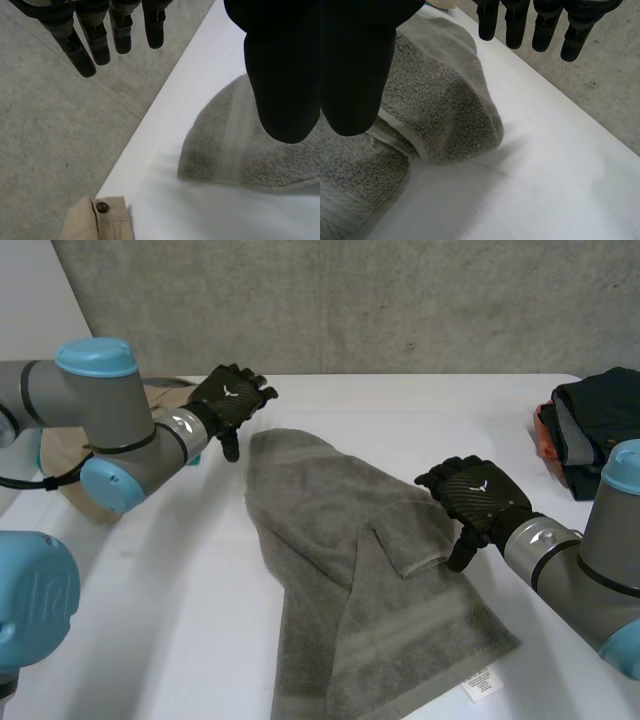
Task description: Fold the laundry.
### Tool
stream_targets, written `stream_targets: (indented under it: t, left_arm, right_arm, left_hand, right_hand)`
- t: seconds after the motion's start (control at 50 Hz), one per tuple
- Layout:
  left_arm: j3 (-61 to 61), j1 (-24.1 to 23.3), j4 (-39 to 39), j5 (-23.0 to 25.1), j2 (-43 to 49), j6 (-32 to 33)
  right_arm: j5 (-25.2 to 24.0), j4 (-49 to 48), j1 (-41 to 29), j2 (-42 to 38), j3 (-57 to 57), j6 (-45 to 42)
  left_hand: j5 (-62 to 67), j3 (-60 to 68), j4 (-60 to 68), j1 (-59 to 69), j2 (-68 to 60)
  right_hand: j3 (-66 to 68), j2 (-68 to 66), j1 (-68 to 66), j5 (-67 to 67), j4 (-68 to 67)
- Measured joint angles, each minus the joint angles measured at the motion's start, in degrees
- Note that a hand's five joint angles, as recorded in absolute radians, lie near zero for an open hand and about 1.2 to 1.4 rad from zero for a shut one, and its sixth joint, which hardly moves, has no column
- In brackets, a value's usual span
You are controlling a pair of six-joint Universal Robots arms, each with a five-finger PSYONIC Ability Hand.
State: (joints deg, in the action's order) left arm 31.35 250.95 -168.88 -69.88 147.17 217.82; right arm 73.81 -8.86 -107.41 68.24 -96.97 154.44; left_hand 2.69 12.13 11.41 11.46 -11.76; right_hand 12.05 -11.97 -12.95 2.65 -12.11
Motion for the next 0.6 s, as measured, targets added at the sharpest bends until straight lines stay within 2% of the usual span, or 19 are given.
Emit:
stream_targets:
  t: [0.1, 0.28, 0.42, 0.6]
  left_arm:
    - [1.81, 0.42, 1.70, 1.80, -1.54, 2.21]
    - [5.69, 1.05, 8.96, 6.54, -2.10, 13.24]
    - [6.91, 0.66, 12.14, 7.72, -0.72, 18.22]
    - [6.14, -0.83, 11.53, 6.90, 1.81, 17.92]
  right_arm:
    - [-0.12, 0.70, -0.59, 0.28, -0.08, 0.26]
    - [0.07, 0.72, -1.10, -0.24, -0.22, -0.26]
    - [0.26, 0.52, -1.19, -0.74, -0.27, -0.84]
    - [0.31, 0.48, -1.36, -1.30, -0.46, -1.79]
  left_hand:
    - [2.84, 2.88, 3.78, 4.06, -3.39]
    - [24.10, 24.83, 25.66, 26.43, -25.22]
    - [25.31, 26.26, 26.84, 27.07, -26.55]
    - [25.34, 26.32, 26.87, 27.08, -26.65]
  right_hand:
    - [0.00, 0.00, 0.00, 0.00, 0.00]
    - [0.00, 0.00, 0.00, 0.00, 0.00]
    - [0.00, 0.00, 0.00, -0.02, 0.00]
    - [0.00, 0.00, 0.00, -0.01, 0.00]
